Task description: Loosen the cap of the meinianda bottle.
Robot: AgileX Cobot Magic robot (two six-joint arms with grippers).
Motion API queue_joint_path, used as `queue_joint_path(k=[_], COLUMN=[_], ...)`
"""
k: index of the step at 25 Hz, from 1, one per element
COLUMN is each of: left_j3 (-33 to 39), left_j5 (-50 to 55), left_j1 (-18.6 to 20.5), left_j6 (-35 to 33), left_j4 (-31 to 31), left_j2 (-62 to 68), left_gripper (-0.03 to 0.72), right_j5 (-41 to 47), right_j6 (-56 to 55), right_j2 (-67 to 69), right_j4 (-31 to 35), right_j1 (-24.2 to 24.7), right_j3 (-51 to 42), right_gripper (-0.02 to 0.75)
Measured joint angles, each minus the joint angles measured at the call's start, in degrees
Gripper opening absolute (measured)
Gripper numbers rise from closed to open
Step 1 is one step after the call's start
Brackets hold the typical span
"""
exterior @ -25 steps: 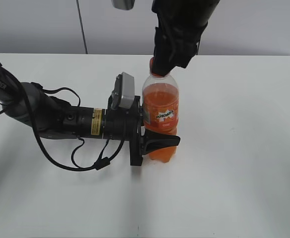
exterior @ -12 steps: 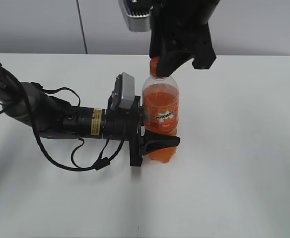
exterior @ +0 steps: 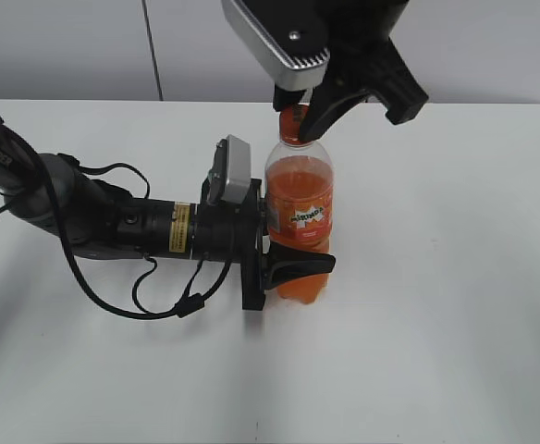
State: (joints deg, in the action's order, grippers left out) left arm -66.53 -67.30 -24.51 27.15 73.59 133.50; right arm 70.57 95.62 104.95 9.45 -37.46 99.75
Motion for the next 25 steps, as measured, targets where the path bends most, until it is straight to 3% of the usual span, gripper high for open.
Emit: queue_joint_path(k=[9,25], left_j3=[0.00,0.00], left_j5=[0.00,-0.27], left_j1=[0.00,0.00], left_j6=[0.00,0.24], left_j4=[-0.06,-0.29], left_j2=[0.00,0.00], left_gripper=[0.390,0.390], right_j5=[0.00,-0.16], right_j6=[6.41,-3.69], right_j2=[0.00,0.00], right_j4=[0.00,-1.08], right_j1=[0.00,0.00], right_j3=[0.07,0.07], right_gripper=[0.269,0.283])
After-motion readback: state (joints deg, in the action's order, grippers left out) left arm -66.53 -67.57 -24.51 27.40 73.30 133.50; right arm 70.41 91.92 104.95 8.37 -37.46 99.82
